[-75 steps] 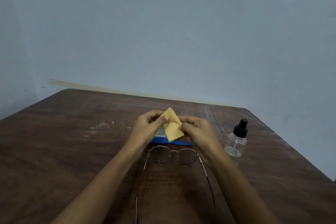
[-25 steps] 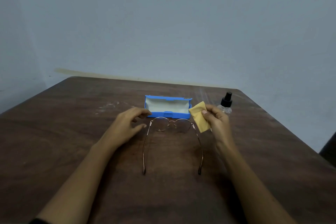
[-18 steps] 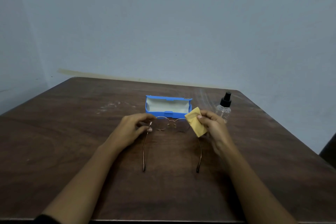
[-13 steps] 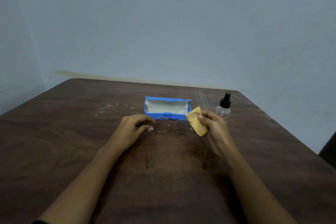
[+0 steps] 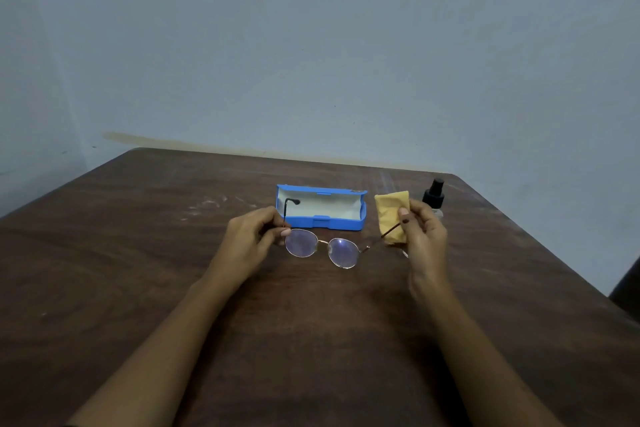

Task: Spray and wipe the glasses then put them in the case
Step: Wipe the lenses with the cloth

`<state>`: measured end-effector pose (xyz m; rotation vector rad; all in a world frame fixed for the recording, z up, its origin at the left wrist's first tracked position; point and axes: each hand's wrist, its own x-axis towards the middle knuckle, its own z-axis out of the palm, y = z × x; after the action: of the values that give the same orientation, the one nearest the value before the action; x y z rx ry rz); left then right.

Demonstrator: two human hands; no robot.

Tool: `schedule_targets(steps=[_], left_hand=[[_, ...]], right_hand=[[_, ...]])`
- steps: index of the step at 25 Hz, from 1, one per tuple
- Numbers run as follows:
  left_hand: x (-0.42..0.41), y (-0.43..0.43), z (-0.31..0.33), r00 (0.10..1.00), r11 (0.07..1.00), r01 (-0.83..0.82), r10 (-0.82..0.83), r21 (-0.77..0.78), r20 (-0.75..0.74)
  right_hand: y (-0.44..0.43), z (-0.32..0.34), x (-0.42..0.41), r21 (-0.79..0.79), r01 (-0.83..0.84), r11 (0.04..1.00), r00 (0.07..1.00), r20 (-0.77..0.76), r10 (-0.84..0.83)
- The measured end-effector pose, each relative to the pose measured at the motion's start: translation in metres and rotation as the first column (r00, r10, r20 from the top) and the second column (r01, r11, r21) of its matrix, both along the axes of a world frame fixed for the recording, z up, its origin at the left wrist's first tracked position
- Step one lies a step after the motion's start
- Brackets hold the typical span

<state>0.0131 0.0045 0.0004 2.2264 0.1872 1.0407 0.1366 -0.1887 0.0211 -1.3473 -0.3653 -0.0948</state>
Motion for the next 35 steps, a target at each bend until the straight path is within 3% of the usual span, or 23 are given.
schedule_targets(steps=[2,4,9,13,16,23,25,35], left_hand=[[0.000,0.002,0.000,0.999,0.999,-0.036,0.037,-0.020,0.031],[0.000,0.005,-0.001,0.995,0.997,-0.073,0.074,-0.030,0.066],[0.003,0.011,-0.004,0.976,0.985,-0.169,0.164,0.023,0.146],[0.006,0.006,-0.004,0.969,0.986,-0.161,0.153,0.028,0.192],[0.009,0.003,-0.005,0.975,0.989,-0.139,0.127,0.054,0.182],[0.014,0.002,-0.006,0.980,0.990,-0.137,0.130,0.042,0.149],[0.016,0.001,-0.006,0.981,0.990,-0.128,0.119,0.051,0.152],[0.014,-0.001,-0.004,0.977,0.987,-0.149,0.138,0.058,0.166]], right_hand=[[0.000,-0.001,-0.007,-0.100,0.235,0.967,0.949,0.239,-0.206],[0.001,-0.004,-0.016,-0.054,0.382,0.923,0.855,0.400,-0.330],[0.008,-0.008,-0.032,0.056,0.445,0.894,0.781,0.464,-0.418],[0.023,-0.018,-0.044,-0.125,0.355,0.926,0.760,0.616,-0.208],[0.041,-0.022,-0.045,-0.295,0.325,0.898,0.685,0.729,-0.009],[0.078,-0.016,-0.041,-0.410,0.620,0.669,0.443,0.886,0.132],[0.083,-0.020,-0.043,-0.435,0.637,0.636,0.439,0.883,0.163],[0.083,-0.023,-0.040,-0.498,0.573,0.650,0.409,0.862,0.300]])
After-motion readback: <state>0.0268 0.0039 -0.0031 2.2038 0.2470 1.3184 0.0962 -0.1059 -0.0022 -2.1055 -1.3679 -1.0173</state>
